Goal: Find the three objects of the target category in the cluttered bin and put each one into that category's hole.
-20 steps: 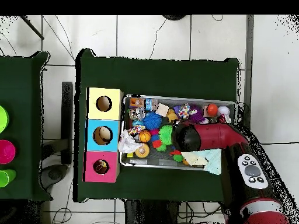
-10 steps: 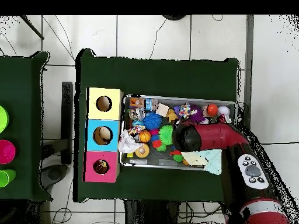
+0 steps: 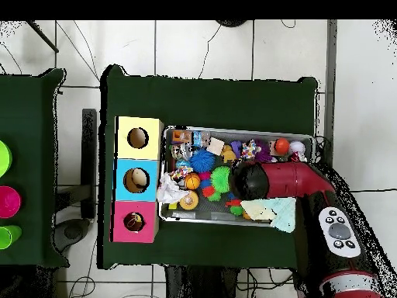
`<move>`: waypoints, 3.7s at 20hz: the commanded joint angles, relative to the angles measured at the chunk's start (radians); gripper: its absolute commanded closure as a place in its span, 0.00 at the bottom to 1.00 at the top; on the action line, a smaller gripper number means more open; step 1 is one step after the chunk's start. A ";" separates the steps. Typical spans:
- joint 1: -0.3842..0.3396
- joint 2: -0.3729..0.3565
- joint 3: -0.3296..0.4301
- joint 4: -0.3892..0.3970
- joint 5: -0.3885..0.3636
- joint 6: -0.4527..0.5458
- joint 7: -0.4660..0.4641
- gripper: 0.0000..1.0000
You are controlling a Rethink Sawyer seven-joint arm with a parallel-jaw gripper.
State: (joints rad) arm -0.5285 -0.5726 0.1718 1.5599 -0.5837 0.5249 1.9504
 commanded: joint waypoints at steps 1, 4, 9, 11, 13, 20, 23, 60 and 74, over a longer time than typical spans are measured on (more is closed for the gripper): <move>0.002 -0.069 0.045 -0.020 0.086 0.282 -0.095 1.00; -0.016 -0.107 0.066 0.006 0.113 0.354 -0.133 1.00; -0.037 -0.145 0.084 0.033 0.146 0.470 -0.181 1.00; -0.049 -0.151 0.094 0.042 0.151 0.491 -0.203 1.00; -0.071 -0.159 0.101 0.068 0.147 0.488 -0.230 1.00; -0.168 -0.170 0.094 0.280 0.040 0.255 -0.235 1.00; -0.159 -0.204 0.059 0.340 -0.009 0.195 -0.182 1.00; -0.436 -0.223 0.524 0.495 0.000 -0.329 -0.018 0.00; -0.099 -0.093 0.119 0.208 0.017 -0.170 0.101 0.00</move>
State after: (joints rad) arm -0.6660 -0.7568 0.4372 1.9314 -0.5583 0.2236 1.9504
